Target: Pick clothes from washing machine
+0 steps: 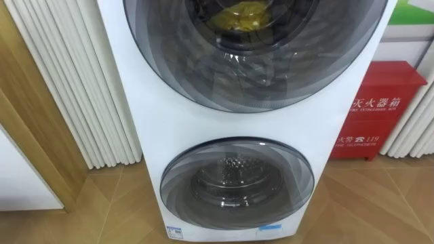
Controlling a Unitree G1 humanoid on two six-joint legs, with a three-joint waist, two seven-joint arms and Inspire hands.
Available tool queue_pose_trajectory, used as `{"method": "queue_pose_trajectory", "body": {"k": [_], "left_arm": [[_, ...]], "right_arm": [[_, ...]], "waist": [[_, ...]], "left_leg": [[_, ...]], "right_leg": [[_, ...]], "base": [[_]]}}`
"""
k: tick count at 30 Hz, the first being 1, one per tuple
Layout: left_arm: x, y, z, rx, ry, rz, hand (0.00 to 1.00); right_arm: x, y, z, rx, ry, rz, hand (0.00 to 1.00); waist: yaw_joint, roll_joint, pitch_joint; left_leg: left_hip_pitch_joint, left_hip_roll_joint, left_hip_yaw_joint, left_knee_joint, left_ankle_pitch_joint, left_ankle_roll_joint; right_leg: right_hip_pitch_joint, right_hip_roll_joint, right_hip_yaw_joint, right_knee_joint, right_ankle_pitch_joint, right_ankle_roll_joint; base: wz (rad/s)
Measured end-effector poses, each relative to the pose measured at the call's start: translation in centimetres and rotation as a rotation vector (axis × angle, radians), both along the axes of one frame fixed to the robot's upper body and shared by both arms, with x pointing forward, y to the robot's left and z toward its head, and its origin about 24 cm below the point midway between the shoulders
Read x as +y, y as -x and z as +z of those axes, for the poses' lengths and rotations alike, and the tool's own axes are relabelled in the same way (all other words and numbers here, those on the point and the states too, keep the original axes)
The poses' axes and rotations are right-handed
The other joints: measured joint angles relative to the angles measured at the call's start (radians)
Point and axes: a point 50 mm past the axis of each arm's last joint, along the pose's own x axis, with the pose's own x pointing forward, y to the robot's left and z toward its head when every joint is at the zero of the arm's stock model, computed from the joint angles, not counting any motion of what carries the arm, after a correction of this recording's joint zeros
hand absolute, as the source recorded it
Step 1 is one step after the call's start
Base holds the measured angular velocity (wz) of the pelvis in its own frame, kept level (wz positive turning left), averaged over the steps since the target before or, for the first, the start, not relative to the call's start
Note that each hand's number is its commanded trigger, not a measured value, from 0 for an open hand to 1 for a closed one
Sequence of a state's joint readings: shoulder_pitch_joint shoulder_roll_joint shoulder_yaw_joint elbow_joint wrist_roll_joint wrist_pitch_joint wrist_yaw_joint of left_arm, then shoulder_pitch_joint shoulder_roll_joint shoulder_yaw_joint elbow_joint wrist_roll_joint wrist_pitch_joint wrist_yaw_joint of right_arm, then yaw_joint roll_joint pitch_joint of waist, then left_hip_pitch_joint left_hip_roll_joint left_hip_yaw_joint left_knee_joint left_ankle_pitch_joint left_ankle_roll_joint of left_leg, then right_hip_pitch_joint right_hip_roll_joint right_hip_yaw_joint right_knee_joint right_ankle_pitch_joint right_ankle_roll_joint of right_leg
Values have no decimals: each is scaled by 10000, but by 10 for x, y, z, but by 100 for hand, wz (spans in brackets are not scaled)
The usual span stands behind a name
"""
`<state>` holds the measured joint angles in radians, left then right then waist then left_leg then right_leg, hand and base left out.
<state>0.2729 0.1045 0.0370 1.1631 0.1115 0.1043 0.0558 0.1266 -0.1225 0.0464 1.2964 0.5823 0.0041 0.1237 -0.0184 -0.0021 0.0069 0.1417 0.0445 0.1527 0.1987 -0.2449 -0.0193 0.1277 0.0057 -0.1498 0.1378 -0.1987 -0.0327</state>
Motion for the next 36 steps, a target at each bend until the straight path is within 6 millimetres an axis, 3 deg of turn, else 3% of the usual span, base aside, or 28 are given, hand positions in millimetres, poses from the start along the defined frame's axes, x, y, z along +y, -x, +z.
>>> {"method": "queue_pose_trajectory", "body": {"k": [14,19,23,27,29,32,36], "left_arm": [[0,2,0,162,70,45,0],[0,1,0,143,193,59,0],[3,-5,1,-31,134,-62,0],[11,-7,2,-240,-42,-95,0],[15,-6,3,-243,-176,-149,0],[18,-7,4,-326,-242,-71,0],[20,-8,5,-341,-170,-42,0]], "right_arm": [[1,1,0,90,-168,-31,0],[-1,-8,1,-58,137,15,0],[-6,-43,10,-1185,918,906,0],[-12,-102,35,-3437,2001,1032,0],[-17,-136,54,-4675,2674,1153,0],[-24,-169,87,-6316,3581,1380,0],[-35,-196,125,-7889,4809,1393,0]], "waist": [[-14,-21,-5],[-5,-90,-12],[-12,-122,11],[30,-271,37],[68,-356,54],[139,-368,57],[225,-356,62]], "left_leg": [[-35,-3,-7,17,0,0],[72,-6,-36,3,0,0],[82,-5,6,11,0,1],[108,-14,0,-5,0,1],[132,-14,-60,-14,1,1],[111,-16,-41,-15,1,1],[81,-1,-57,-37,1,1]], "right_leg": [[-1,-1,-41,-13,0,0],[156,-13,-54,-16,-3,5],[113,-22,-19,-3,-4,8],[154,-22,-52,12,-1,13],[137,-18,-70,35,3,19],[136,-33,-158,43,6,24],[123,-34,-169,147,8,27]], "base": [[1],[0],[-4],[6],[5],[3],[0]]}}
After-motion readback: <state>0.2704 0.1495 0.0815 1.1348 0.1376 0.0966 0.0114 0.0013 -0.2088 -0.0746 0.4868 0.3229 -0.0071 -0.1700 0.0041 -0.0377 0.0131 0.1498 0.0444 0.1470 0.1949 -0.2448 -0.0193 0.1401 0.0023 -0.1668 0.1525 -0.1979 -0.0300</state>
